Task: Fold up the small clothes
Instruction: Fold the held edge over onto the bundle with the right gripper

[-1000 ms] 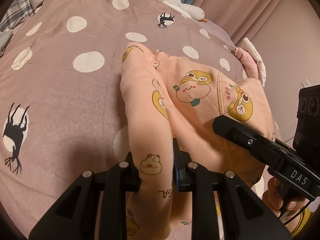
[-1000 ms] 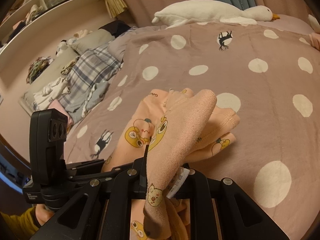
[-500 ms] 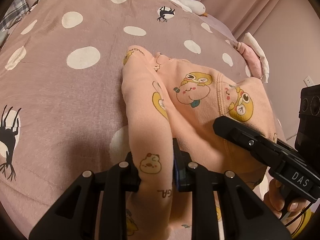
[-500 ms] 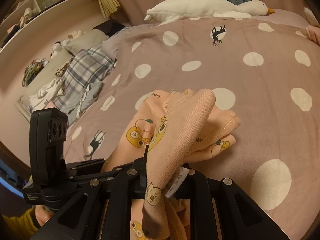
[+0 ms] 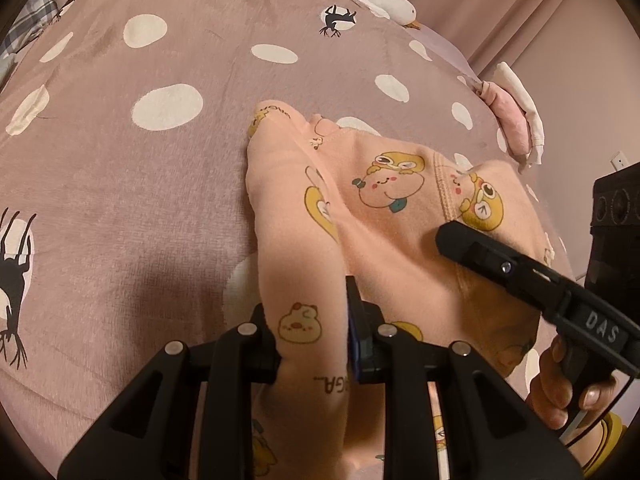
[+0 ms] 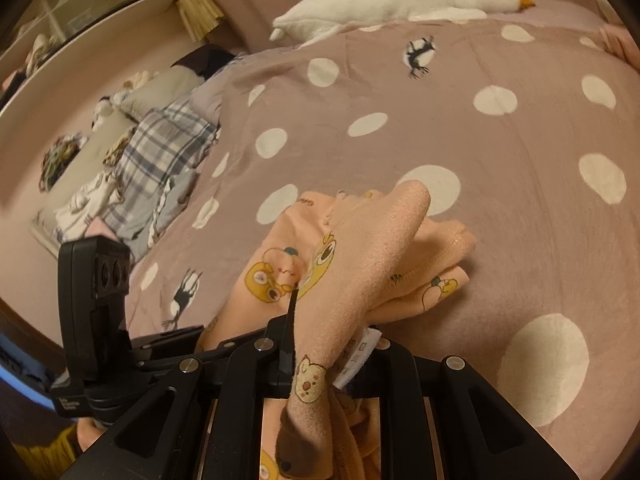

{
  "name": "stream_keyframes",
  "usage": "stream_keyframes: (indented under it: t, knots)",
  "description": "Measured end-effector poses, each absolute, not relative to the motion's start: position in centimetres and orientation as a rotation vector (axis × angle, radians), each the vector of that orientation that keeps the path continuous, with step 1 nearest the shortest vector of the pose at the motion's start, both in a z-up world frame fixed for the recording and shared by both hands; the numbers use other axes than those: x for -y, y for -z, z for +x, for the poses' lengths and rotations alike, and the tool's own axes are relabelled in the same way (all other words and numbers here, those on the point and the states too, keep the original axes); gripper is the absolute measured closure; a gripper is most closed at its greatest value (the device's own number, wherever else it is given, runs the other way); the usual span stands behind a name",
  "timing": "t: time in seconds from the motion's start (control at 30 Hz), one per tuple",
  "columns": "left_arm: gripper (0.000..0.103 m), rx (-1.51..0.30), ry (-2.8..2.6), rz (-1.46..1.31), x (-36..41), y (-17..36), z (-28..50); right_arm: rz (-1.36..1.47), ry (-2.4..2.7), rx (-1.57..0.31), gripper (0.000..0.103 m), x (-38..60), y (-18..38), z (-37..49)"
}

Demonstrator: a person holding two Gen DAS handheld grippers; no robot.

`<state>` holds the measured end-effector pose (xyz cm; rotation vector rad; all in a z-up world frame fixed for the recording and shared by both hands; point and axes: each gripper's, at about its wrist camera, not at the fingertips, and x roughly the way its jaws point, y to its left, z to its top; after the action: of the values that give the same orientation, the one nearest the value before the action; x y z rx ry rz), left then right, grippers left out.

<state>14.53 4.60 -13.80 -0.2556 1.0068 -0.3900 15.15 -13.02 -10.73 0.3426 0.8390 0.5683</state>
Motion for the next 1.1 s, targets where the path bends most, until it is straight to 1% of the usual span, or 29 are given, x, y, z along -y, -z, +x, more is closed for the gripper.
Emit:
stream_keyframes:
  t: [0.37, 0.67, 1.1]
  knots:
    - [0.077, -1.017, 0.386, -0.251, -4.5, 14.1, 14.8, 0.374, -0.528, -0.871, 0.085, 14.3, 11.8, 15.9]
    - [0.072, -1.022, 0.384, -0.253, -4.9, 14.4, 14.9, 0.421, -0.491, -0.92, 0.085, 15.5, 13.2, 16.5]
    - [0.067, -1.025, 0.367, -0.238, -4.8, 14.4, 15.0, 0.44, -0.478, -0.937, 0.085, 16.0, 13.5, 16.5]
